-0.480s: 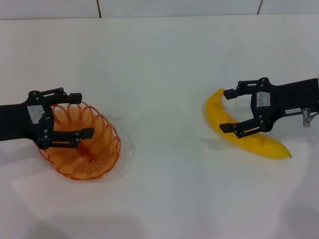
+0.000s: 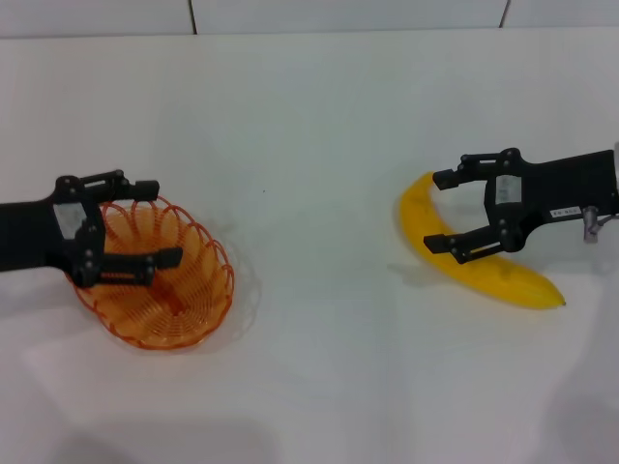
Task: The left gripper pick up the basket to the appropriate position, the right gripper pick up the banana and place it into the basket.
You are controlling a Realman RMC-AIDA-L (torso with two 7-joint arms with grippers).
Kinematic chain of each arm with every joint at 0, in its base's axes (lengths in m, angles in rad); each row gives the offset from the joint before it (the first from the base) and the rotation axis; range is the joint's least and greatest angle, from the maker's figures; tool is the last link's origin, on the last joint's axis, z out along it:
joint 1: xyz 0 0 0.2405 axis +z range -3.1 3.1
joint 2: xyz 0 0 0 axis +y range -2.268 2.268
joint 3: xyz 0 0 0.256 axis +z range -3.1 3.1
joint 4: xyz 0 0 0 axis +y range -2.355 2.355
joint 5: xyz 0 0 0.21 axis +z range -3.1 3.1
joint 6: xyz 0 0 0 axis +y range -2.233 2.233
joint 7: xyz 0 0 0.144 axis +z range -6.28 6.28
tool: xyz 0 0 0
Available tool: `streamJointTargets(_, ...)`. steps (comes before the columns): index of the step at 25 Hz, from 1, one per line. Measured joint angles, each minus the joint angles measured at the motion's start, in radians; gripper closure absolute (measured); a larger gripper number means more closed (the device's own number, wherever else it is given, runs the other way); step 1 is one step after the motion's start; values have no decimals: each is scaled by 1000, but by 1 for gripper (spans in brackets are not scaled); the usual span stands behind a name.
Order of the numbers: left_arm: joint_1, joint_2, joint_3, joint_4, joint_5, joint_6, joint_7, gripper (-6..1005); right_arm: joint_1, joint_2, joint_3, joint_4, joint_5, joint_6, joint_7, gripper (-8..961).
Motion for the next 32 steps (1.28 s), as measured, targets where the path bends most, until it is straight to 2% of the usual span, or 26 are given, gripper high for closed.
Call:
streamJointTargets(5, 1, -20, -76, 51, -1, -30, -100, 120, 0, 1, 4, 4, 4, 13, 5, 48)
streamJointTargets(8, 13, -37, -103, 141, 3, -74, -238, 125, 0, 1, 6, 4, 4, 13, 16, 48)
streamJointTargets(10, 15, -38, -103, 182, 3, -110, -329, 128, 0, 1, 6, 4, 5, 13, 21, 48)
streamJointTargets(14, 6, -16, -102, 229, 41, -138, -521, 134, 5, 3, 7, 5, 6, 15, 24, 49)
streamJointTargets(19, -39, 27, -103, 240, 196, -151, -734, 142, 15, 3, 1, 12, 29, 17, 25, 49)
streamJointTargets(21, -57, 35, -103, 238, 263, -165, -772, 145, 20, 3, -1, 14, 38, 17, 25, 49)
streamJointTargets(25, -93, 24, -103, 238, 394, -198, -807, 151, 20, 3, -5, 17, 43, 17, 24, 49)
streamJointTargets(32, -133, 4, -103, 237, 508, -234, -823, 161, 24, 3, -5, 30, 43, 27, 21, 49)
